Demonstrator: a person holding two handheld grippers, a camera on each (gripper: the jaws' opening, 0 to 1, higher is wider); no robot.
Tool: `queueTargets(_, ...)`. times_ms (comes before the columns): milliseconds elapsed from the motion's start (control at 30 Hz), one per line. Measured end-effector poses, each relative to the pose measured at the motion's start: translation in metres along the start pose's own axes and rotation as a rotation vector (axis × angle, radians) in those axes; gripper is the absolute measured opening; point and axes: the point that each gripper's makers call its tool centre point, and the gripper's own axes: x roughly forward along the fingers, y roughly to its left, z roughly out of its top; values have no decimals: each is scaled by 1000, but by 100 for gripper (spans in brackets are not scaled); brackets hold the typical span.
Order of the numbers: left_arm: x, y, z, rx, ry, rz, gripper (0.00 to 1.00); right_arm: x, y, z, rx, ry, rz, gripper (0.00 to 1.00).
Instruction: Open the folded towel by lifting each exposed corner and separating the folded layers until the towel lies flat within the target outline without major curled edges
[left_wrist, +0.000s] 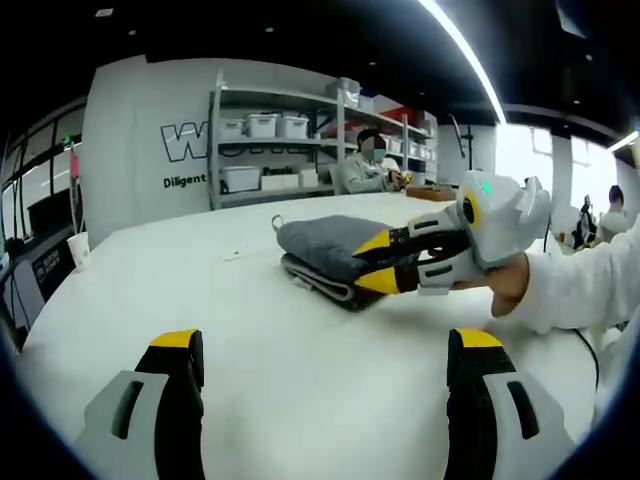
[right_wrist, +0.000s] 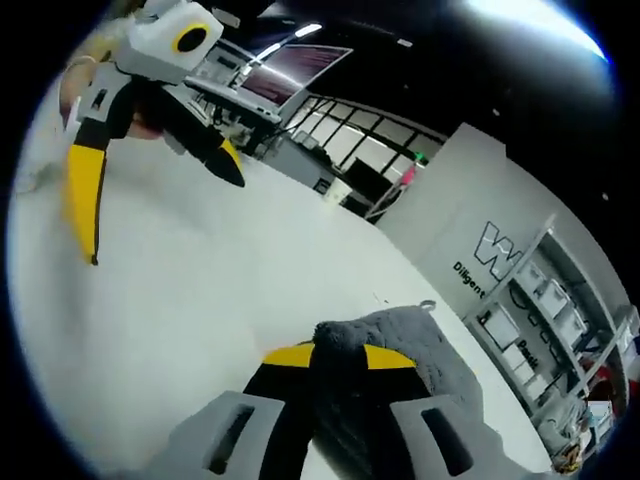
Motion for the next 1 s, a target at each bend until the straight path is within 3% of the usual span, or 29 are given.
queueTargets(333,0,4,0,-1,3,5,100,-10,-11,4,74,-48,-4,5)
queueTargets(400,-1,2,-1,0,5,8,100,-12,-10,5,10,-50,16,4)
queueTargets(567,0,4,-1,-1,5,9,100,-16,-16,6,6,-58,10,3)
queueTargets(1000,-1,6,0,-3,0,12,100,-34,-62,10,118,-109,-76,2)
